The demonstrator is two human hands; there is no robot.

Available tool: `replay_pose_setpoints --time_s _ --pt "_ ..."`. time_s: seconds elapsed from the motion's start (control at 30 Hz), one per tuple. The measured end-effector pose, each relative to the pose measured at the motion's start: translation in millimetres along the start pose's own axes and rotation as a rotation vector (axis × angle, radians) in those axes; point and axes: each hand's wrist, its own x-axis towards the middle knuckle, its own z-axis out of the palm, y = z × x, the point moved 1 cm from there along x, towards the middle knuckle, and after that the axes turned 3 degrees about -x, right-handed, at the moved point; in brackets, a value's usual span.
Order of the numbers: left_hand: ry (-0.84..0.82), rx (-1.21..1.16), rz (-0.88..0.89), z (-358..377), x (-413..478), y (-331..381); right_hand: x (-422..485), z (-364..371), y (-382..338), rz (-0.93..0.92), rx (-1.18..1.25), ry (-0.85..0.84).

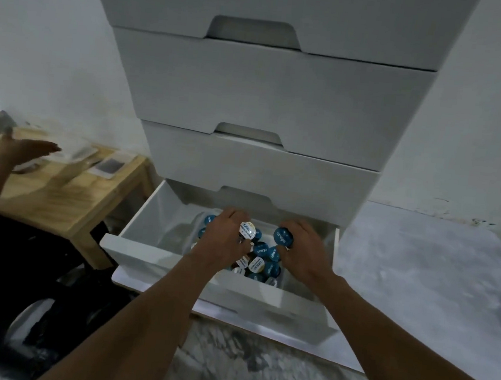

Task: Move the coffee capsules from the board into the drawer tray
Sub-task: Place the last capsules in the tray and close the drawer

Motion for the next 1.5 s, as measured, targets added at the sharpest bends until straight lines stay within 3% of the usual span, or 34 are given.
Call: replay_pose_setpoints --time_s 0.17,0.5,1.5 --pt "-0.161 -0.024 -0.015 33 37 -20 27 27 25 0.075 0.024 -0.108" --pt "-0.245 -0.076 0.081 58 61 -35 38 34 36 0.190 0.035 -0.149" --pt "-0.331 -0.026 0.208 92 90 -47 56 63 56 0.243 -0.159 -0.166"
